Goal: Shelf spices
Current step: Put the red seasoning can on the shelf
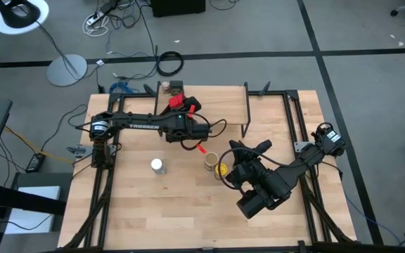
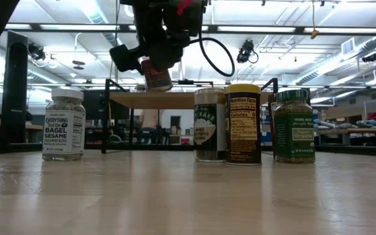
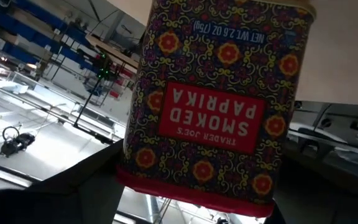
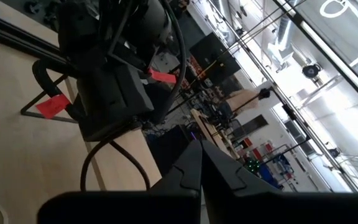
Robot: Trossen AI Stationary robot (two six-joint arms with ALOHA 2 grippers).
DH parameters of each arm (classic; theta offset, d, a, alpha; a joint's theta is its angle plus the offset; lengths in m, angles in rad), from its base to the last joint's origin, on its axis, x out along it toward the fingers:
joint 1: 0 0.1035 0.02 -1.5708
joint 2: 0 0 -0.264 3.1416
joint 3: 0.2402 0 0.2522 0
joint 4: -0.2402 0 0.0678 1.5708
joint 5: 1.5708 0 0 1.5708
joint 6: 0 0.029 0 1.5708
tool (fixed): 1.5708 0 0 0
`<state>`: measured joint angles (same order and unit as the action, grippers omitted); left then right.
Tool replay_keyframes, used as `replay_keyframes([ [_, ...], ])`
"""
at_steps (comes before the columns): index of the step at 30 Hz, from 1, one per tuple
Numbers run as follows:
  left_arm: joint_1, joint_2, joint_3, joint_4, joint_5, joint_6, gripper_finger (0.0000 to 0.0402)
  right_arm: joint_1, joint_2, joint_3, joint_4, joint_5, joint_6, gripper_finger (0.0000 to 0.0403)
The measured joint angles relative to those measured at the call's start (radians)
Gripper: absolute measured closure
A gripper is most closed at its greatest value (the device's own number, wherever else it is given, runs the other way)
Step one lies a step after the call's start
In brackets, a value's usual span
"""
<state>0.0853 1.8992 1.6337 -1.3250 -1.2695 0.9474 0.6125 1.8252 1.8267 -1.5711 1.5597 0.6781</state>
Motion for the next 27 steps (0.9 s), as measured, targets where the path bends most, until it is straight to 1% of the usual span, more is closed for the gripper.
replay_keyframes([
  [7,0.000,0.000,0.000,0.006,-0.017,-0.041,0.0040,0.000,0.000,0.000,0.000,-0.001,0.000,0.0400],
  [16,-0.001,-0.002,0.000,0.013,-0.022,-0.066,0.0005,0.000,0.000,0.000,0.000,-0.001,0.000,0.0401],
  [22,-0.001,-0.002,0.000,0.070,-0.106,-0.071,0.0003,0.000,0.000,0.000,0.000,-0.002,0.000,0.0400],
  [25,-0.005,-0.011,0.004,0.080,-0.116,-0.092,0.0003,0.000,0.000,0.000,0.000,-0.011,0.000,0.0400],
  [27,-0.011,-0.012,0.031,0.056,-0.129,-0.124,0.0003,0.000,0.000,0.000,0.000,-0.011,0.000,0.0399],
])
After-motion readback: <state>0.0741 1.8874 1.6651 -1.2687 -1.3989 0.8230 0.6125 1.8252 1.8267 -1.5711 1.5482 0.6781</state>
